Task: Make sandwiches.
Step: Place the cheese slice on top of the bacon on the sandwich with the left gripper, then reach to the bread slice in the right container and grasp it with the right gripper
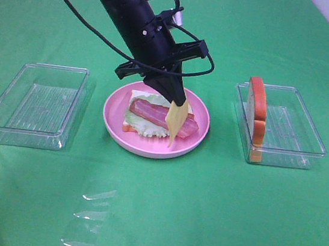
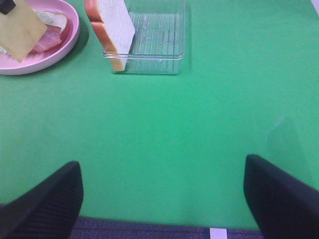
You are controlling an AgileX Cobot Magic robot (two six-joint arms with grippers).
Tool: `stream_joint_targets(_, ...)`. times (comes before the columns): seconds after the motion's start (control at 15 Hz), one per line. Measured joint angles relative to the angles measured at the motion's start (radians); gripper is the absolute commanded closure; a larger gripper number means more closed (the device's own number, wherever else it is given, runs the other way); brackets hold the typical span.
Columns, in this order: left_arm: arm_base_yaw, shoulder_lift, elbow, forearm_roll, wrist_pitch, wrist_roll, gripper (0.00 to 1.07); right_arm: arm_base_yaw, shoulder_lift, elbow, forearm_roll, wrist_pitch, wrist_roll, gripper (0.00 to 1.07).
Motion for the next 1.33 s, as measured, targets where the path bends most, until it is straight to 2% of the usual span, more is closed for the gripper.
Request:
stream_joint_targets(0.2,0.029,0.007,0.0,0.05,-0.055,-0.002,1.07,0.0,0.0,0.0,0.0,0.0,0.0,0.23)
stream_joint_targets(0.27,0.042,0.007,0.0,0.112,-0.069,-0.002,1.07,0.0,0.0,0.0,0.0,0.0,0.0,0.23)
stream_joint_targets(0.6,0.043,0.009,0.0,0.211,-0.094,-0.002,1.07,0.0,0.0,0.0,0.0,0.0,0.0,0.23)
stream_joint_targets(0.67,0.043,0.011,0.0,0.234,-0.101,-0.008,1.03,0.0,0.0,0.0,0.0,0.0,0.0,0.23)
stream_joint_targets(0.73,0.043,0.012,0.0,0.258,-0.103,-0.024,0.94,0.0,0.0,0.0,0.0,0.0,0.0,0.23)
stream_joint_targets(0.8,0.043,0.013,0.0,0.29,-0.103,-0.054,0.8,0.0,0.0,0.0,0.0,0.0,0.0,0.23)
stream_joint_targets(0.87,0.043,0.013,0.0,0.317,-0.103,-0.085,0.57,0.0,0.0,0.0,0.0,0.0,0.0,0.23)
stream_joint_targets(0.93,0.043,0.013,0.0,0.34,-0.103,-0.1,0.47,0.0,0.0,0.0,0.0,0.0,0.0,0.23)
stream_joint_targets(1.0,0.043,0.013,-0.001,0.357,-0.102,-0.107,0.13,0.0,0.0,0.0,0.0,0.0,0.0,0.23)
stream_joint_targets(1.07,0.043,0.013,-0.01,0.363,-0.09,-0.108,0.05,0.0,0.0,0.0,0.0,0.0,0.0,0.23)
stream_joint_targets(1.33,0.043,0.013,-0.1,0.376,0.011,-0.107,0.05,0.0,0.0,0.0,0.0,0.0,0.0,0.23)
